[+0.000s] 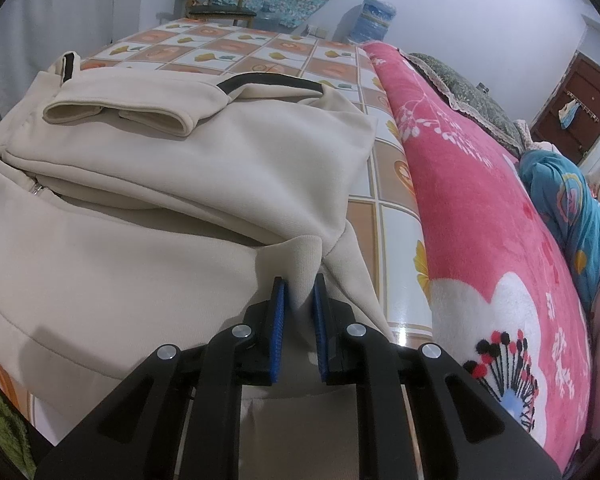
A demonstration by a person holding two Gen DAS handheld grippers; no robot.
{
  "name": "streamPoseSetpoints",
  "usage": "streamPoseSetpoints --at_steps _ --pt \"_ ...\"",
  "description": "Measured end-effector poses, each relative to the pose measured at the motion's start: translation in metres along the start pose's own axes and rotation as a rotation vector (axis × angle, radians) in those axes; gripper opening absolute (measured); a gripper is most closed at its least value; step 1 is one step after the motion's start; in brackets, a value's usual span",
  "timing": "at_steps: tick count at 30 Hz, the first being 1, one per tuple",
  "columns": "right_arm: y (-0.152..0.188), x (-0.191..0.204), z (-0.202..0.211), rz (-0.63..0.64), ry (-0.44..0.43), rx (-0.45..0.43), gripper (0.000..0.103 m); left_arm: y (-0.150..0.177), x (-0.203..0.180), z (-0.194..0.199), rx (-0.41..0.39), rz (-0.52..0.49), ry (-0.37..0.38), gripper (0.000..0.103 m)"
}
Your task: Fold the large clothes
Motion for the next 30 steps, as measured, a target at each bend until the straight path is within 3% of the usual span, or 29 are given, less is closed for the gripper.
streamPoseSetpoints --at_steps 5,7,11,20,25,30 --pt "0.002 0.000 0.001 -0.008 -0.002 -0.008 0.013 0.000 0.000 0.000 -0.004 0.000 0.000 0.022" --pt "0.003 0.000 0.003 -0.010 -0.002 -0.017 0.007 0.000 0.001 0.001 -0.020 0.002 -0.004 0.012" --pt "0.001 -0.001 0.018 -0.012 0.021 -0.059 0.005 0.001 0.013 0.017 -0.086 0.055 0.015 0.005" --pt "-0.006 -0.022 0.129 -0.118 0.047 -0.277 0.005 0.005 0.045 0.126 -0.295 0.092 0.043 0.005" --pt "-0.031 -0.036 0.163 -0.166 0.049 -0.376 0.005 -0.016 0.074 0.172 -0.392 0.188 0.111 0.005" --pt "-0.080 -0.054 0.164 -0.184 0.038 -0.460 0.005 -0.068 0.089 0.170 -0.461 0.206 0.118 0.005"
Point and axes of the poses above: each gripper's, at about its wrist camera, not at the fingertips, and z roughly against the way its jaws point, x to its left, y to its underside, the point moved 7 cm from there along -z, roughly the way its jaws point
